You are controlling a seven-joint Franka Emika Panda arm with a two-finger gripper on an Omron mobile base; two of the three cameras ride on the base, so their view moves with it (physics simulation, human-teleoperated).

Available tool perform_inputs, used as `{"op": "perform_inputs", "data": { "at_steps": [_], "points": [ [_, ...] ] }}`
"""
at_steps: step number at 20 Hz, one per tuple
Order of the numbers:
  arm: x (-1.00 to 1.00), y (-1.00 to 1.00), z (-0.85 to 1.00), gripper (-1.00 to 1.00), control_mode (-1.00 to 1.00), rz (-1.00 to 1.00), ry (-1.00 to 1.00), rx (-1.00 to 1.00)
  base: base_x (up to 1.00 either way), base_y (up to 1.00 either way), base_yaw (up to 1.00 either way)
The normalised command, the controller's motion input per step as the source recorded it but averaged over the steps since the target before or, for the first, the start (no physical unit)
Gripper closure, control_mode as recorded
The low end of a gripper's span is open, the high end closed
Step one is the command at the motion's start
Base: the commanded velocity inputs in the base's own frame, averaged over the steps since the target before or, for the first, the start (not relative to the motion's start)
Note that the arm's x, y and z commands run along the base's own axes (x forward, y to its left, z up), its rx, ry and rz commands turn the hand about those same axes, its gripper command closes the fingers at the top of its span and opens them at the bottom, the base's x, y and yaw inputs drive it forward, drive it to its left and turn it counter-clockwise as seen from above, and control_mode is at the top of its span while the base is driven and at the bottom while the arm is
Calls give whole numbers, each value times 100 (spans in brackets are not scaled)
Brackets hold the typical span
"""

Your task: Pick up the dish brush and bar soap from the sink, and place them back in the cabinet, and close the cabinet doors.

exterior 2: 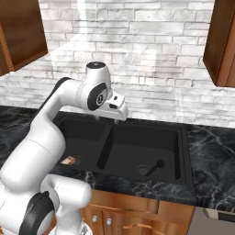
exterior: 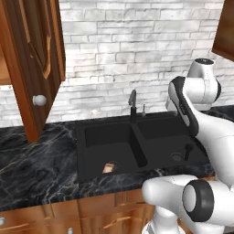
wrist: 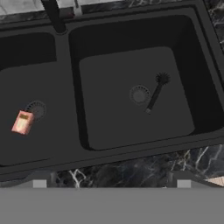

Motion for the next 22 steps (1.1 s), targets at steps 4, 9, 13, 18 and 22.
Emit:
{"op": "perform_inputs", "data": {
  "at_steps": [4,9,13,18,22],
  "points": [
    [0,-35,-10,-100,-100,-13,0,0,0,0,0],
    [0,-32,-11,-100,-100,-13,0,0,0,0,0],
    [4,-30,-15,-100,-100,-12,0,0,0,0,0],
    [5,-38,-29,-100,-100,-7,0,0,0,0,0],
    [20,-30,-29,-100,-100,-6,-1,0,0,0,0]
  ]
}}
